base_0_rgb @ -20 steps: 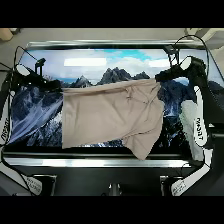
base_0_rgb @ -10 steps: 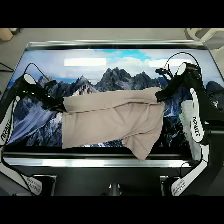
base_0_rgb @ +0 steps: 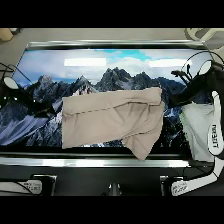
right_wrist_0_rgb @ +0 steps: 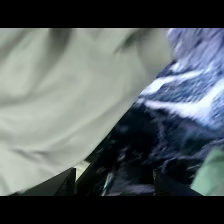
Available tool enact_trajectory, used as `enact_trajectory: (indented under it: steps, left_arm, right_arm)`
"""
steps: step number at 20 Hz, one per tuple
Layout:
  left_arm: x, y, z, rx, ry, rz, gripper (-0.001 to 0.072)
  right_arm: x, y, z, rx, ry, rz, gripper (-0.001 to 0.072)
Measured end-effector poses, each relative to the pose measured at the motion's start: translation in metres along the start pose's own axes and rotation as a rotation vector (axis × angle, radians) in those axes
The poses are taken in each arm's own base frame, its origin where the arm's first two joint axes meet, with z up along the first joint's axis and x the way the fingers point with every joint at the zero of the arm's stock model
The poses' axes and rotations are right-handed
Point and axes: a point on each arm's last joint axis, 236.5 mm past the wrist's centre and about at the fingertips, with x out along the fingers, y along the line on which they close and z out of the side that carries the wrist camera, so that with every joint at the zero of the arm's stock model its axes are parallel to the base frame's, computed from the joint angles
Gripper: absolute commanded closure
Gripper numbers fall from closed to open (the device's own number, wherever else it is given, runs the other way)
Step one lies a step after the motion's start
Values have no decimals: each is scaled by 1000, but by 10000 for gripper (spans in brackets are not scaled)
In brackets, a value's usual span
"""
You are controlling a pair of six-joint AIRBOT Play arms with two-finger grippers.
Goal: Fold the shirts.
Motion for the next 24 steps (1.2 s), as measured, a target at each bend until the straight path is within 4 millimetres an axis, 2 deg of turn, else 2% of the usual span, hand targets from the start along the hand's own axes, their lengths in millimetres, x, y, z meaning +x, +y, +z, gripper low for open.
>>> enact_trajectory:
  steps: [3, 5, 8, 10, 11, 13, 14, 15, 16, 17, 18, 21, 24]
  left_arm:
    - [34, 6, -55, -14, 20, -15, 169]
    - [53, 9, -80, -24, 15, -28, 170]
    - [73, 4, -98, -37, 4, -67, 172]
    - [81, -2, -102, -37, -2, -88, 172]
    - [84, -4, -105, -34, 3, -93, 181]
    - [90, -7, -106, -35, 7, -101, 191]
    - [93, -10, -108, -32, 17, -107, 217]
    - [96, -13, -111, -30, 30, -114, 278]
    - [99, -15, -113, -21, 40, -111, 380]
    - [102, -16, -113, -13, 46, -104, 550]
    - [105, -16, -113, -7, 47, -97, 679]
    - [108, -18, -113, 5, 48, -91, 683]
    - [106, -19, -111, 15, 31, -86, 683]
  right_arm:
    - [18, 23, -30, 8, -2, 64, 234]
    - [27, 34, -42, 4, -12, 86, 234]
    - [33, 42, -53, -1, -15, 101, 233]
    - [35, 45, -56, -5, -12, 109, 220]
    - [36, 45, -57, -6, -14, 106, 168]
    - [38, 46, -62, -10, -4, 106, 144]
    - [41, 47, -65, -13, 2, 107, 144]
    - [44, 48, -70, -12, 10, 109, 144]
    - [48, 51, -77, -10, 18, 113, 144]
    - [53, 54, -83, -6, 24, 117, 144]
    - [59, 59, -91, -2, 31, 123, 144]
    - [79, 74, -111, 26, 34, 156, 146]
    - [99, 89, -117, 72, 3, 203, 168]
